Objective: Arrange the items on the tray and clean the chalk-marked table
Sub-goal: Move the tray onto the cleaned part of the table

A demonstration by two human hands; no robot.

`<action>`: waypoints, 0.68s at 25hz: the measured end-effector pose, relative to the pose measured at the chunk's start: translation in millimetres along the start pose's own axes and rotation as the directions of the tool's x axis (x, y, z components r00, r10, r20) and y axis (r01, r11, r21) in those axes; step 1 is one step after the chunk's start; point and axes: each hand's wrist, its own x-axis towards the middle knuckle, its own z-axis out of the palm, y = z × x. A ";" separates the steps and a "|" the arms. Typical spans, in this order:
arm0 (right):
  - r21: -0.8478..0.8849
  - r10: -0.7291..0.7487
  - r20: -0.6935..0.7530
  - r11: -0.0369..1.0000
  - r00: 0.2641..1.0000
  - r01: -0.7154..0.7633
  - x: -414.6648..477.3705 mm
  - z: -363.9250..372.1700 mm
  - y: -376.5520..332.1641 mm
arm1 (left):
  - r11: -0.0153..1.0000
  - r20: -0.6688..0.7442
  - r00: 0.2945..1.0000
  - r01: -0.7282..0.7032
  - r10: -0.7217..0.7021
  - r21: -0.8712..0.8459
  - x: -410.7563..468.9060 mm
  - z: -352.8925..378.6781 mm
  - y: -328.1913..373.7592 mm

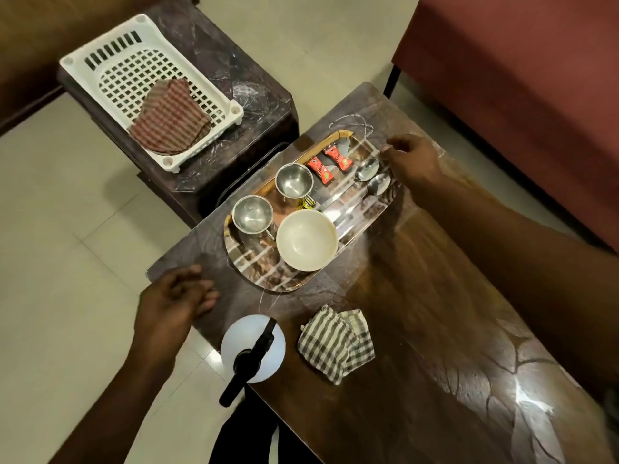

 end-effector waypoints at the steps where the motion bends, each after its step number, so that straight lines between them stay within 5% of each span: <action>1: 0.000 0.023 0.005 1.000 1.000 -0.023 7.6 3.4 0.7 | 0.991 0.024 0.993 0.117 -0.115 -0.072 15.3 14.4 5.8; 4: -0.061 0.036 0.019 0.998 0.999 -0.035 20.8 11.4 2.0 | 0.974 0.071 0.974 0.220 -0.216 -0.058 47.5 43.3 12.6; 17: 0.112 0.141 0.083 0.982 0.987 -0.150 25.9 1.6 3.0 | 0.995 0.075 0.992 0.099 -0.099 0.005 53.0 52.4 13.4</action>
